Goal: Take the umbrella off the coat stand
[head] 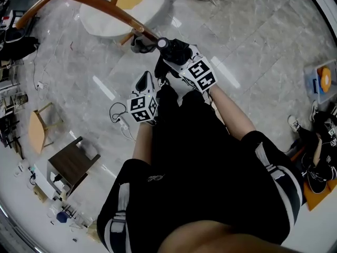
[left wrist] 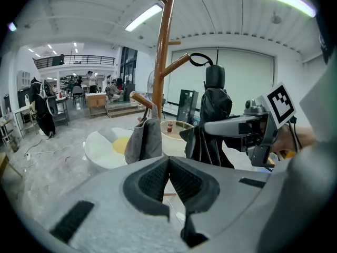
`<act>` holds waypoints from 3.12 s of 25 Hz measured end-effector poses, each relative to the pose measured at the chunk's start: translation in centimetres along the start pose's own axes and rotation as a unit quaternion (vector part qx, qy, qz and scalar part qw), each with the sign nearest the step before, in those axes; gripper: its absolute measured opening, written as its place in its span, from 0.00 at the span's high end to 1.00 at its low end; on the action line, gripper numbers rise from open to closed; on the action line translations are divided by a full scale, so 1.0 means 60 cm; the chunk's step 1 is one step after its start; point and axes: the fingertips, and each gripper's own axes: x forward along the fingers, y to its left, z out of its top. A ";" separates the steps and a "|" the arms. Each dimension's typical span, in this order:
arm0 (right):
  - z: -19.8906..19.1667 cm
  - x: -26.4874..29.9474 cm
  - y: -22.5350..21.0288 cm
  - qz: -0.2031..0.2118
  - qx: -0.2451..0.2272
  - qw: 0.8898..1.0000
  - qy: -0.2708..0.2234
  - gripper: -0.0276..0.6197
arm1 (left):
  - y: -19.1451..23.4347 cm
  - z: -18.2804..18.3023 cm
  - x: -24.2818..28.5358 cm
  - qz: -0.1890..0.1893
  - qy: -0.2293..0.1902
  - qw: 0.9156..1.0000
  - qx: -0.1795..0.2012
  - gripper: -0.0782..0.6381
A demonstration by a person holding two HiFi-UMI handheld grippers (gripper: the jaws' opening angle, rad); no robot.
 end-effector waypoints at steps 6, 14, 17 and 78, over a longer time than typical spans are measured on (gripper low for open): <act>-0.009 0.025 0.043 0.022 0.011 1.000 0.012 0.54 | 0.042 -0.019 -0.029 0.020 0.002 1.000 -0.020 0.89; -0.027 0.118 0.176 0.069 -0.020 0.997 0.039 0.55 | 0.171 -0.059 -0.112 0.065 -0.015 0.996 -0.063 0.89; -0.033 0.162 0.240 0.082 -0.020 0.995 0.046 0.55 | 0.239 -0.075 -0.160 0.084 -0.027 0.993 -0.081 0.89; 0.323 0.424 0.632 0.142 -0.113 0.977 -0.116 0.55 | 0.655 0.148 -0.533 0.213 -0.276 0.937 -0.029 0.89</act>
